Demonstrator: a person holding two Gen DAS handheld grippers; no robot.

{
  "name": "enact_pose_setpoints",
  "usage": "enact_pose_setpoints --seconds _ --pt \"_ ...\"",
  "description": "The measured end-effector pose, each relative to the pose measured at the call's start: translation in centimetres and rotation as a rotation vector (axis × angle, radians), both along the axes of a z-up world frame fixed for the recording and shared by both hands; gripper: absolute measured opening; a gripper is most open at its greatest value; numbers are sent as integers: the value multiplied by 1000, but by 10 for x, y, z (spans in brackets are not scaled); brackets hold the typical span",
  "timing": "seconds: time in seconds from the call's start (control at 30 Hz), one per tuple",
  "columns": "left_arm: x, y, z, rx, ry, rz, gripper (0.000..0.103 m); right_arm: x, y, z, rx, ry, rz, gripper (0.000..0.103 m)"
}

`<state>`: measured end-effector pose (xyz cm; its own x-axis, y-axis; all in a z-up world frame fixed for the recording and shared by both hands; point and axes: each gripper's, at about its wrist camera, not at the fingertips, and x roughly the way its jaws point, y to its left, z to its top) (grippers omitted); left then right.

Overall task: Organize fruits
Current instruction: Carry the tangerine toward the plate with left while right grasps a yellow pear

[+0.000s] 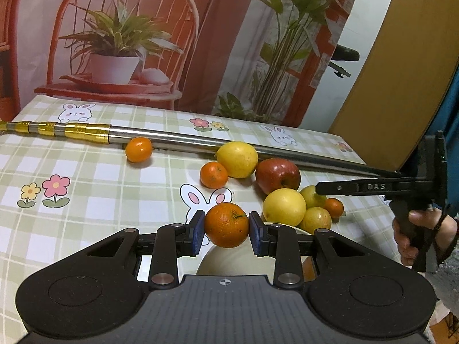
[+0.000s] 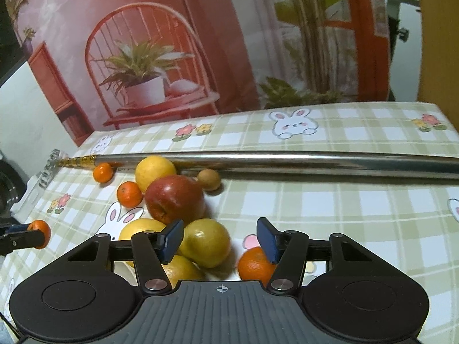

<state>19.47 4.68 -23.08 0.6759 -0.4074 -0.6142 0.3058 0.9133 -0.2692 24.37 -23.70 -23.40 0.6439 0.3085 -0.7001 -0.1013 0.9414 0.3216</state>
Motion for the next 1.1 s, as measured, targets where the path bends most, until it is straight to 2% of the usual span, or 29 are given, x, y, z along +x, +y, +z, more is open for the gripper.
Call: enact_pose_setpoints --seconds 0.17,0.53,0.77,0.93,1.1 --pt "-2 -1 -2 2 5 -7 34 10 8 -8 7 31 35 45" --pt "-4 -9 -9 29 24 -37 34 14 9 -22 57 80 42 44" --pt "-7 -15 -16 83 39 -64 34 9 5 -19 57 56 8 43" --pt "-6 -17 -21 101 58 -71 34 -5 1 -7 56 12 -25 43" --pt "-5 -21 -26 141 84 -77 34 -18 12 12 62 -29 20 43"
